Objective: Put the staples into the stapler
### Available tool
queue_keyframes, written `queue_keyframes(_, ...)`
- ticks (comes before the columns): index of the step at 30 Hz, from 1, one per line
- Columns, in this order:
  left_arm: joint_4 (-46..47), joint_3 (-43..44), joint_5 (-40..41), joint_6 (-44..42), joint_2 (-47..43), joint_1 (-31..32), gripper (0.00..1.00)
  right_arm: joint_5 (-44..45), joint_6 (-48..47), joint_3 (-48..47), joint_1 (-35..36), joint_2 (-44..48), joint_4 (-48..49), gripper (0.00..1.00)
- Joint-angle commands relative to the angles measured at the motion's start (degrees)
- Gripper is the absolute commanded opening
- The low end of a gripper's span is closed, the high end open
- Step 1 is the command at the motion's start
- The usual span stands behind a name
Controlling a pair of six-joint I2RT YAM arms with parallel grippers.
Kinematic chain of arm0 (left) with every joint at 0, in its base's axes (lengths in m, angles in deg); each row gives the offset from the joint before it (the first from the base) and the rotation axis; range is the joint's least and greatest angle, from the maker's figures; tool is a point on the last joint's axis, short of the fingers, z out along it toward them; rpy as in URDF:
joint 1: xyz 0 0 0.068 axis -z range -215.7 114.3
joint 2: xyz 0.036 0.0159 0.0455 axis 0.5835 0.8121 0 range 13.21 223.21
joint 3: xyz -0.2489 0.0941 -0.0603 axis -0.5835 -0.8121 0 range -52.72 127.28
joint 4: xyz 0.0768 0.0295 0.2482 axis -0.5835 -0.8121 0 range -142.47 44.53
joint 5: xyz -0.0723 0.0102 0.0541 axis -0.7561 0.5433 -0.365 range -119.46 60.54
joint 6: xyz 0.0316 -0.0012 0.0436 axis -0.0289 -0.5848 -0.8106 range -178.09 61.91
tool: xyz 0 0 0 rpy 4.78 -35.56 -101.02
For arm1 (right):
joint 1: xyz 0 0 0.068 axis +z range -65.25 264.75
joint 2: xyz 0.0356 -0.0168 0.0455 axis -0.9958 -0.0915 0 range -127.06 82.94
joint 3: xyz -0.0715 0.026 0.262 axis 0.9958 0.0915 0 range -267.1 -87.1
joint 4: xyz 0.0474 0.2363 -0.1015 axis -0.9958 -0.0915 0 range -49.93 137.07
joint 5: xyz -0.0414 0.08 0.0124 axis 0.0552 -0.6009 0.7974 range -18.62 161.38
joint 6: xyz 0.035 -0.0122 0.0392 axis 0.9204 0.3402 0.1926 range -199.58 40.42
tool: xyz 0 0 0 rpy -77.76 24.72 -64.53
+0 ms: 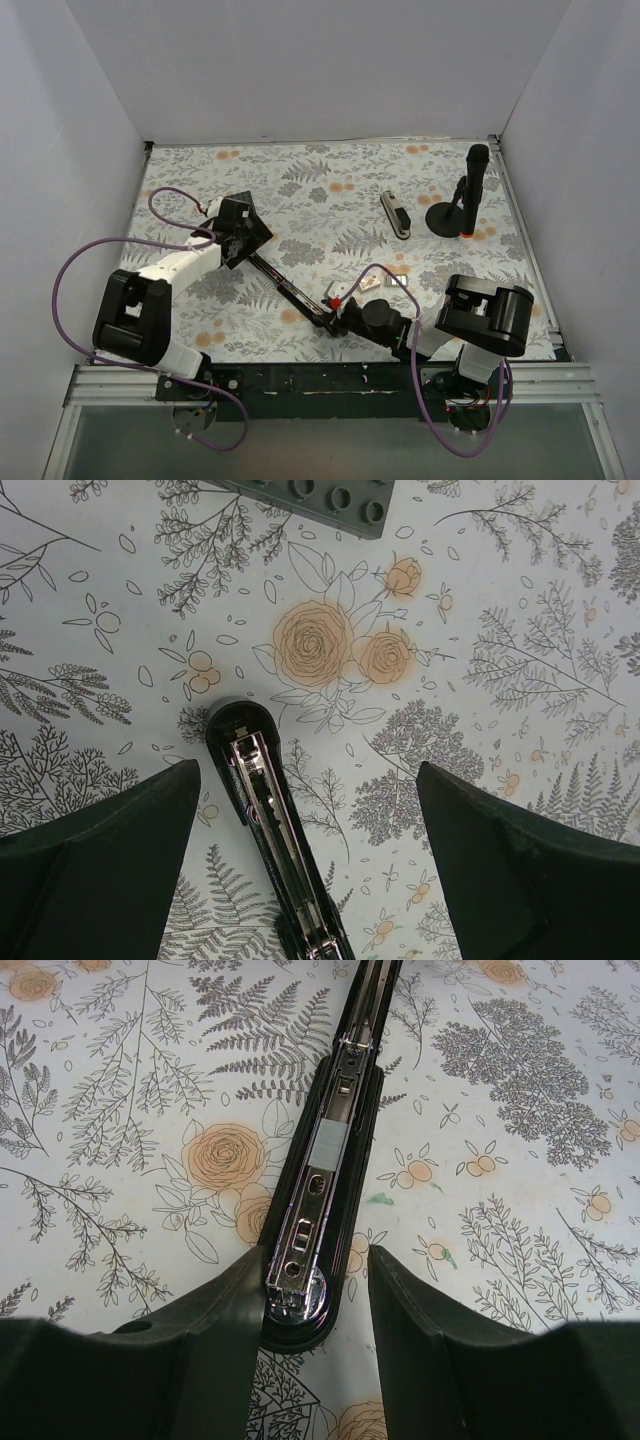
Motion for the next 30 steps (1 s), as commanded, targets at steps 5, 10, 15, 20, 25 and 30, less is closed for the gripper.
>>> queue_keyframes(5, -3.9, 3.4, 1.6, 1.7, 4.2, -0.4, 0.85, 0.8, -1.3, -1.9, 0.4, -0.8, 4.3, 0.45)
queue_keyframes(10, -5.2, 3.9, 3.6, 3.1, 5.6, -0.3, 0.76, 1.1, -1.7, -1.8, 0.3, -0.5, 4.1, 0.29)
queue_keyframes(15, -7.1, 5.0, 5.0, 3.6, 6.9, -0.3, 0.66, 1.2, -2.0, -2.2, 0.5, -0.6, 3.8, 0.12)
queue_keyframes(20, -8.7, 5.4, 6.9, 4.9, 6.9, -0.3, 0.49, 1.5, -2.5, -2.4, 0.8, -0.6, 3.6, 0.03)
queue_keyframes(25, -9.1, 5.5, 7.2, 6.0, 4.4, 0.0, 0.27, 1.3, -2.4, -2.7, 1.0, -0.5, 3.2, 0.01)
queue_keyframes(30, -10.5, 5.8, 8.1, 7.7, -1.0, 3.0, 0.19, 1.5, -2.4, -2.9, 1.0, -0.2, 2.8, 0.01)
